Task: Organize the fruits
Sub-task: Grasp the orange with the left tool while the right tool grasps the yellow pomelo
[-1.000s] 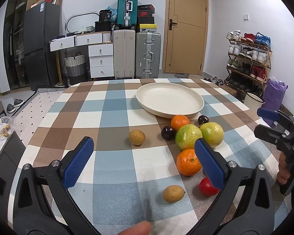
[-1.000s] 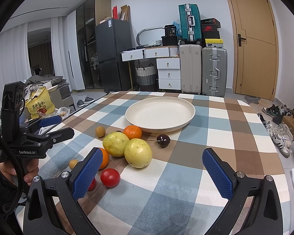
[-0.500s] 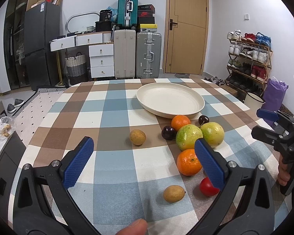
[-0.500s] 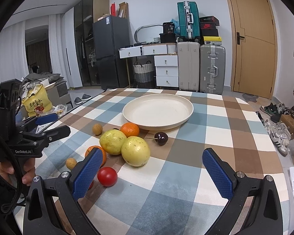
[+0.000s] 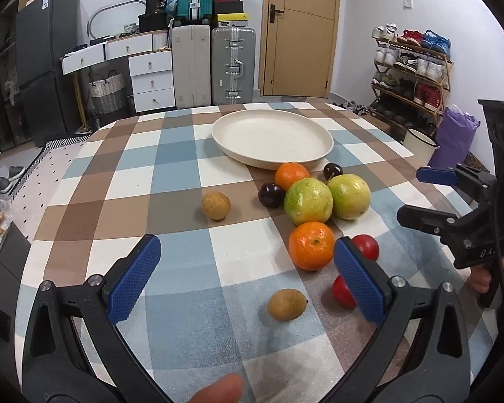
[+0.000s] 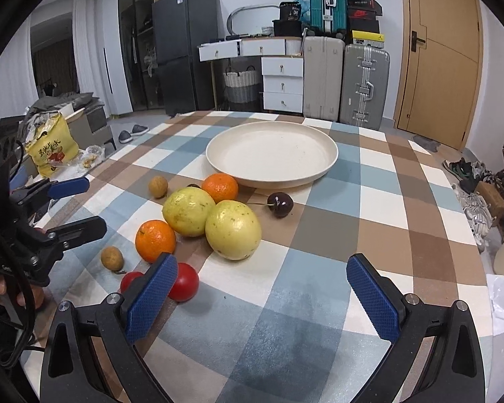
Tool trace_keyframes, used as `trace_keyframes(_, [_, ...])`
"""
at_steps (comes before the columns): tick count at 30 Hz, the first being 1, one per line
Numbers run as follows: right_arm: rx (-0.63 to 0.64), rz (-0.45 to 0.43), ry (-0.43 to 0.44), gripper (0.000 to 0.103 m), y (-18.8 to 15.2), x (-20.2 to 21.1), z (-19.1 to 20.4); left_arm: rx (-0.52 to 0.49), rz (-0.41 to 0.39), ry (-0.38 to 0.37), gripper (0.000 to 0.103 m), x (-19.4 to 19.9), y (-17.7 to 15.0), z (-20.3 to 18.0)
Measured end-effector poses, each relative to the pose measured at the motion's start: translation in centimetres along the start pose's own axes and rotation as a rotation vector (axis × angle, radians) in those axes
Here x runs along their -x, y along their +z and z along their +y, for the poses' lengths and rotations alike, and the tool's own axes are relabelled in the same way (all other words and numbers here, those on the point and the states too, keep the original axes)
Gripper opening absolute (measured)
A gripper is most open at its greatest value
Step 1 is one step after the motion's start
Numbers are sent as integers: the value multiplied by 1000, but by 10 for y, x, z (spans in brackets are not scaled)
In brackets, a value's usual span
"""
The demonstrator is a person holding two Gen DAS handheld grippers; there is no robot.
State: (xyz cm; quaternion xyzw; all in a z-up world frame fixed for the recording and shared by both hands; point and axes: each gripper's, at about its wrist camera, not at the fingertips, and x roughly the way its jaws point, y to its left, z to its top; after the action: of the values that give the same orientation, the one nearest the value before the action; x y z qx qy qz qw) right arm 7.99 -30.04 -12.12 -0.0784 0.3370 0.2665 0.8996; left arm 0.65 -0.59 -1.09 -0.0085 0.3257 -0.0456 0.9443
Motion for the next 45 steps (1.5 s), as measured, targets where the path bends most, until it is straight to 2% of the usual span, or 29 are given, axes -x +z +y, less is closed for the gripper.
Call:
trace_keyframes(7, [-31,69,13,98,8,-21,-4,3,54,-5,102,-13,1,-1])
trace_keyframes(10, [-32,94,16,90,11,-31,-4,-11,72,-18,102,-20,4,-7])
trace_keyframes(12, [-38,124,32,82,12,-40,-5,-20,83,-22,102,-26,6,-11])
trace_keyframes(18, [-70,160,61,80,16,-54,-11,-9,168,-65,98,-47,9,-21])
trace_keyframes(23, [-66,161,93,77,20,-60,-9,-9,196,-110,89,-56,9,-28])
trace_keyframes(26, [-45,159,111,72,23,-66,-4,-3,211,-148,76,-60,9,-28])
trace_keyframes(29, [-44,159,135,61,25,-70,-1,14,241,-196,61,-68,11,-29])
trace_keyframes(31, [-37,159,152,55,26,-73,2,19,256,-222,45,-71,10,-31])
trace_keyframes(33, [-36,157,168,50,27,-73,3,22,269,-233,38,-73,9,-32])
trace_keyframes(38, [-56,150,181,49,26,-73,0,47,261,-257,37,-71,9,-28])
trace_keyframes(45, [-68,98,177,49,30,-55,-5,64,210,-226,37,-51,16,-19])
